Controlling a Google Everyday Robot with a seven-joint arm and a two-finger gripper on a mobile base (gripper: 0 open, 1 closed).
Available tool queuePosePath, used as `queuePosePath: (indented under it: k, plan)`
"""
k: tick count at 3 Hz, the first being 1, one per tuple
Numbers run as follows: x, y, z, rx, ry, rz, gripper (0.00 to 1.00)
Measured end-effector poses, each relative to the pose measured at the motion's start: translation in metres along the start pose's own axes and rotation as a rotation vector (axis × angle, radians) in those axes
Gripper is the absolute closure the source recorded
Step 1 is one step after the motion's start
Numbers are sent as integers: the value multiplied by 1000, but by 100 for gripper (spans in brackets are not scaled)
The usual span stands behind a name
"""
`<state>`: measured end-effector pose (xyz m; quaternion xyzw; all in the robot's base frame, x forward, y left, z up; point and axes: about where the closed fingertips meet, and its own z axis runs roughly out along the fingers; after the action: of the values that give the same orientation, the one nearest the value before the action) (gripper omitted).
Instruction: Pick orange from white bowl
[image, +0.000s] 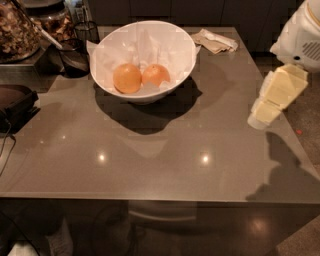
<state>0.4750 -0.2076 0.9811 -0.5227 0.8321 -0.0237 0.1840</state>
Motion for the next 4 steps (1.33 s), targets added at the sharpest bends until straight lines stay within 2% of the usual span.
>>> queuePosePath:
  k: [1, 2, 3, 4]
  plan:
    - [-25, -28, 11, -18, -6, 116, 0]
    - [-25, -28, 11, -18, -6, 116, 0]
    - [-55, -34, 23, -32, -44, 83, 0]
    - [-89, -45, 37, -53, -33, 26, 0]
